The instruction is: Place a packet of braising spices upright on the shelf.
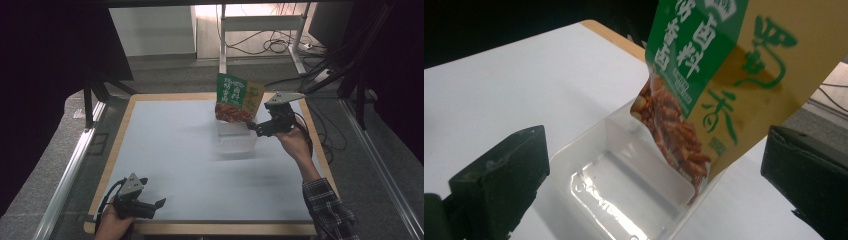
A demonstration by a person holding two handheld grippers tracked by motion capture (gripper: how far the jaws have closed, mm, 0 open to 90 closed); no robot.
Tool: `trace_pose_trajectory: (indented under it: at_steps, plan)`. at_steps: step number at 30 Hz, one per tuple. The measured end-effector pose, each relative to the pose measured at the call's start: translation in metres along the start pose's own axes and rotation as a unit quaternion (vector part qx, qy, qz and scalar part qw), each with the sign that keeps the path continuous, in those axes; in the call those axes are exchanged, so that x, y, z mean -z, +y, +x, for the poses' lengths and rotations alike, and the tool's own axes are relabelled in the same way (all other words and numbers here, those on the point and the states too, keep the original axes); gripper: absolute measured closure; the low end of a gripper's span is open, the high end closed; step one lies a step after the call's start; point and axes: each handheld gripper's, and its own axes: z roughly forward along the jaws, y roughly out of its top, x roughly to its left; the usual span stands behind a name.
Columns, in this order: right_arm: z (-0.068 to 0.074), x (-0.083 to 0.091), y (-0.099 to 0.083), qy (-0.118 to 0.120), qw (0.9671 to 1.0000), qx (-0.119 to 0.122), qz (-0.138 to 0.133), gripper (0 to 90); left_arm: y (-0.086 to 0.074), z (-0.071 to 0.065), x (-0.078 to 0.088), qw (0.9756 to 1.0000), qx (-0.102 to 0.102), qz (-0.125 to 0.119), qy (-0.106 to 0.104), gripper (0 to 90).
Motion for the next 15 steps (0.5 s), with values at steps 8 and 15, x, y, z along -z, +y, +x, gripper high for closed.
trace_pose_trajectory:
  at_steps: [8,15]
  plan:
    - [0.007,0.001,-0.012,0.001,1.0,0.001,0.002,0.0,0.0,0.0,0.0,1.0,0.0,0.0,0.0,3.2]
    - [0.01,0.003,-0.016,0.002,1.0,0.002,0.006,0.0,0.0,-0.001,0.0,1.0,-0.003,0.0,0.001,3.2]
